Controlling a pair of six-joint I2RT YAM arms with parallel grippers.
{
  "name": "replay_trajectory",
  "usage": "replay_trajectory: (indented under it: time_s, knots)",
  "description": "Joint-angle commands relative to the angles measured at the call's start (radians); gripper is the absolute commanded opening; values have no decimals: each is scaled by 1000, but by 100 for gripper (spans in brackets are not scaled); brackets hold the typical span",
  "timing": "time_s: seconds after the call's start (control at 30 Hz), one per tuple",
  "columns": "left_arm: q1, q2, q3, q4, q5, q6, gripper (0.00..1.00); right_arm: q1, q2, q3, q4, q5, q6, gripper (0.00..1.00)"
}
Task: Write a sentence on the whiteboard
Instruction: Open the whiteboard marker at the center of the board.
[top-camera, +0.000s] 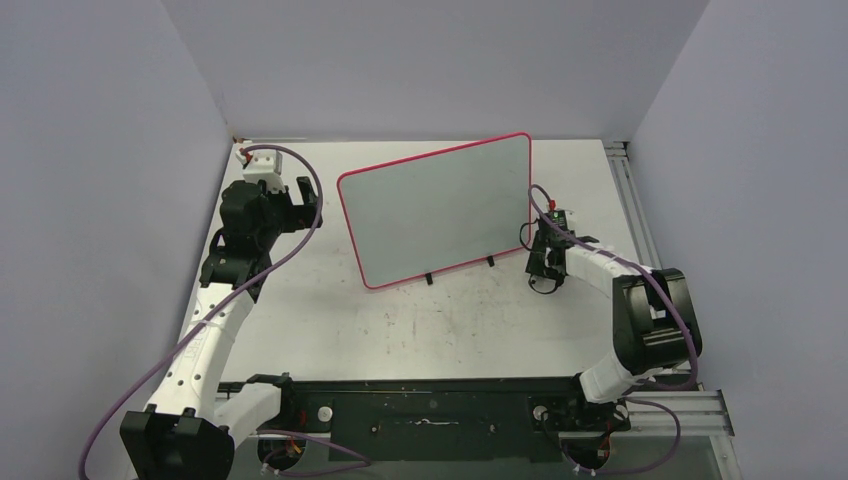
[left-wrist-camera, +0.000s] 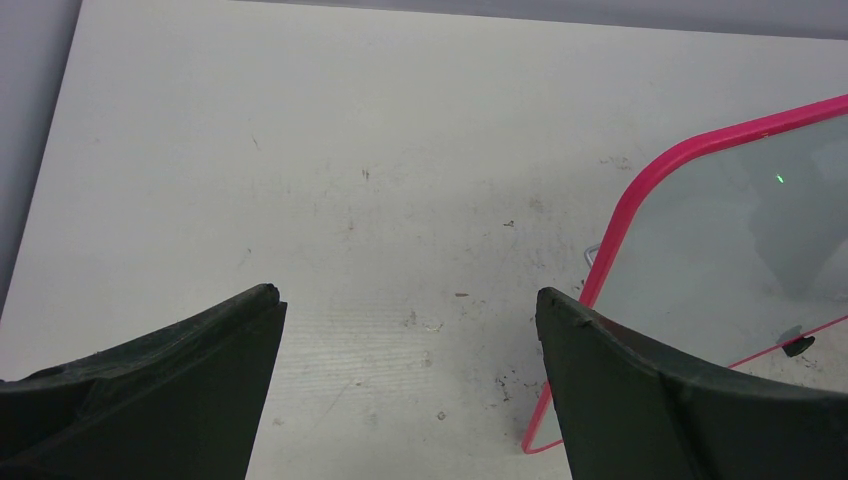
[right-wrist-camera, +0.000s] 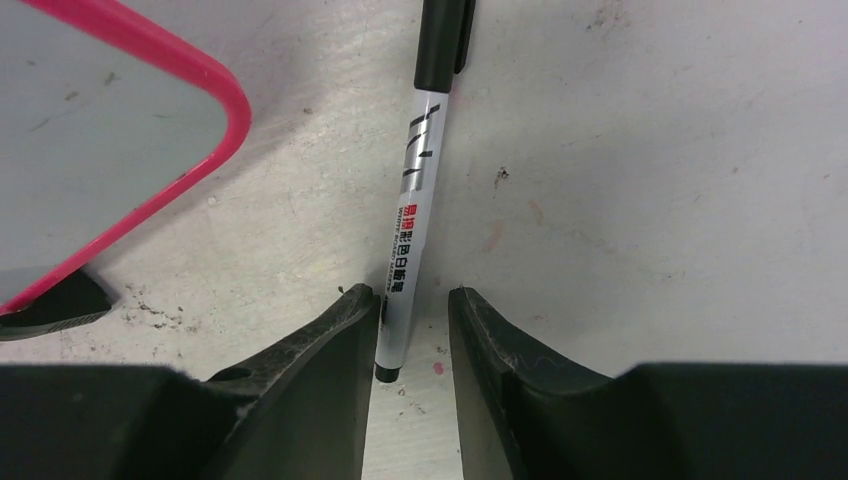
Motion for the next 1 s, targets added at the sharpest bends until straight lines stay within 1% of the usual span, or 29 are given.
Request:
replay_trajectory:
  time_s: [0.0,0.1,0.27,0.3,0.37,0.47,0.67,0.83,0.87,0.93,0.97]
  knots:
    - [-6,-19,11,24,5,7,96,3,20,43,32,46,8,31]
    - [-6,-18,12,24,4,7,96,4,29,43,32,47,7,26]
    - [-6,-19,11,25,2,9,96,4,21,44,17,42,14,6]
    - [-6,-22,10,25,2,10,96,4,8,47,6,50,16,5]
    - [-7,-27,11,25,3,15,96,4,-30,57,-33,74,18,5]
    - [-18,-47,8,27,2,31,96,4,-124,73,-142,95,18,5]
    - [-91,-120,-14,39,-11,81,96,29,-357,129,-393,48,17,5]
    - [-191,-217,-51,75,2,134,96,65,-512,210,-596,-91,1,5]
    - [-216,-239,-61,85,12,149,96,78,-532,231,-628,-148,-22,5]
    - [-272,-280,-88,110,84,165,97,114,-551,271,-681,-282,-64,5]
    - [-304,-301,-104,123,115,204,98,139,-554,286,-703,-337,-66,5]
